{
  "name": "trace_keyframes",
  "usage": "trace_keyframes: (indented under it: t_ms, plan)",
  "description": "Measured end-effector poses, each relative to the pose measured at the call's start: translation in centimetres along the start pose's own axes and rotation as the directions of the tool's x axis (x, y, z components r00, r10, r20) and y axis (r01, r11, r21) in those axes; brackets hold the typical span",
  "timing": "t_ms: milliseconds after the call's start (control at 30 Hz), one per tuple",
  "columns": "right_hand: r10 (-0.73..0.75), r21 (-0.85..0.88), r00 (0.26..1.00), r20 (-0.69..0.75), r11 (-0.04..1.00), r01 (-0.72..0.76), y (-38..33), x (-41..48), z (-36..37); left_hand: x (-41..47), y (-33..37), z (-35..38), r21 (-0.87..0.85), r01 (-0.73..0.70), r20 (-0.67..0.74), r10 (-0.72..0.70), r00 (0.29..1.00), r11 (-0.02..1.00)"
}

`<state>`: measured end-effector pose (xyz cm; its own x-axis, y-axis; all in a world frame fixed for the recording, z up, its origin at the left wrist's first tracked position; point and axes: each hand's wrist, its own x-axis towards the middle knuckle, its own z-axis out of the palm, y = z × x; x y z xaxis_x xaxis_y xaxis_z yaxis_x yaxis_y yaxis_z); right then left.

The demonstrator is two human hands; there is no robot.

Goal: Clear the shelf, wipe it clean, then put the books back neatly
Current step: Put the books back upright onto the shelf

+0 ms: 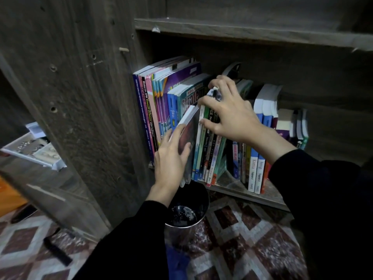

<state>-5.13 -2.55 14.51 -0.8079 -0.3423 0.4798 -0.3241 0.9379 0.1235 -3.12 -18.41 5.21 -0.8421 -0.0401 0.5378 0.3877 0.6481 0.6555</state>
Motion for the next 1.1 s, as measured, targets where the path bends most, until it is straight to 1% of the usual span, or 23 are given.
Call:
trace_keyframes:
  t_ms: [100, 200, 300, 367, 400, 433, 467, 500, 533, 567, 600, 633, 700, 733, 767, 800, 867, 933, 967, 1000, 1033, 1100]
  plan:
    - [0.002, -0.008, 1.000, 0.009, 1.000, -0.002, -0.2, 0.1, -0.2, 0.4, 1.4, -0.8, 0.016, 0.059, 0.110, -0.060, 0.992, 0.998]
    - [-0.009, -0.016, 1.000, 0.025, 1.000, 0.010, -0.2, 0.4, -0.2, -0.2, 3.2, -2.7, 0.064, 0.138, 0.186, -0.147, 0.971, 0.988]
    - [-0.016, -0.030, 0.997, 0.072, 0.999, 0.019, -0.6, 1.0, -0.3, -1.3, 4.3, -5.3, 0.106, 0.137, 0.216, -0.157, 0.964, 0.985]
    - [-0.017, -0.007, 0.993, 0.115, 1.000, 0.018, -0.7, 1.0, -0.6, -2.0, 5.0, -7.2, 0.111, 0.132, 0.237, -0.156, 0.959, 0.985]
    - [-0.021, 0.040, 0.995, 0.092, 0.999, 0.018, -0.9, 0.6, -0.7, -2.4, 5.3, -8.1, 0.114, 0.134, 0.255, -0.160, 0.954, 0.984]
    - [-0.012, 0.114, 0.999, 0.033, 0.993, 0.009, -1.2, -0.4, -0.9, -2.7, 5.5, -8.8, 0.119, 0.142, 0.279, -0.170, 0.945, 0.983]
    - [0.028, 0.211, 0.999, -0.037, 0.977, -0.020, -1.8, -2.0, -1.0, -2.9, 5.6, -9.2, 0.119, 0.162, 0.310, -0.192, 0.931, 0.980]
    - [0.100, 0.329, 0.992, -0.080, 0.942, -0.068, -2.7, -4.0, -1.2, -3.1, 5.7, -9.5, 0.101, 0.201, 0.343, -0.224, 0.912, 0.974]
    - [0.185, 0.438, 0.980, -0.074, 0.889, -0.135, -3.7, -6.3, -1.5, -3.2, 5.8, -9.4, 0.066, 0.252, 0.384, -0.258, 0.886, 0.965]
    - [0.258, 0.510, 0.966, -0.021, 0.833, -0.212, -4.7, -8.8, -2.1, -3.4, 6.1, -9.1, 0.022, 0.298, 0.429, -0.279, 0.859, 0.954]
    - [0.309, 0.529, 0.948, 0.080, 0.793, -0.303, -5.5, -11.1, -2.8, -3.6, 6.6, -8.5, -0.010, 0.325, 0.473, -0.282, 0.835, 0.946]
    - [0.339, 0.495, 0.914, 0.222, 0.769, -0.405, -6.1, -13.1, -3.8, -3.8, 7.4, -7.7, -0.035, 0.330, 0.513, -0.266, 0.816, 0.943]
    - [0.362, 0.343, 0.792, 0.492, 0.756, -0.558, -6.5, -16.9, -5.8, -4.0, 9.7, -5.7, -0.093, 0.311, 0.566, -0.207, 0.798, 0.946]
    - [0.373, 0.270, 0.730, 0.573, 0.755, -0.598, -6.3, -18.6, -6.7, -3.9, 11.0, -4.6, -0.132, 0.304, 0.579, -0.175, 0.796, 0.943]
    - [0.393, 0.214, 0.685, 0.614, 0.752, -0.623, -6.1, -20.2, -7.6, -3.8, 12.5, -3.4, -0.170, 0.289, 0.585, -0.140, 0.799, 0.942]
    - [0.423, 0.178, 0.659, 0.622, 0.743, -0.645, -5.7, -21.5, -8.4, -3.8, 14.2, -2.3, -0.196, 0.252, 0.587, -0.092, 0.805, 0.948]
    - [0.507, 0.127, 0.625, 0.593, 0.708, -0.695, -4.4, -23.2, -9.8, -3.9, 17.8, -0.2, -0.230, 0.119, 0.583, 0.039, 0.812, 0.966]
    - [0.619, 0.073, 0.579, 0.531, 0.647, -0.759, -2.1, -24.2, -10.2, -4.5, 21.7, 1.6, -0.272, -0.036, 0.557, 0.188, 0.809, 0.962]
    - [0.665, 0.047, 0.566, 0.487, 0.628, -0.777, -0.8, -24.5, -10.1, -4.8, 23.4, 2.6, -0.283, -0.108, 0.531, 0.249, 0.810, 0.953]
    - [0.704, 0.034, 0.572, 0.421, 0.618, -0.785, 0.5, -24.8, -9.7, -5.0, 24.8, 3.8, -0.285, -0.161, 0.499, 0.290, 0.817, 0.945]
    - [0.736, 0.041, 0.588, 0.336, 0.612, -0.789, 1.9, -24.9, -8.9, -5.0, 25.9, 4.9, -0.289, -0.196, 0.468, 0.317, 0.825, 0.937]
    - [0.785, 0.098, 0.592, 0.184, 0.584, -0.806, 4.7, -24.6, -6.6, -4.6, 27.3, 7.0, -0.325, -0.199, 0.464, 0.339, 0.818, 0.924]
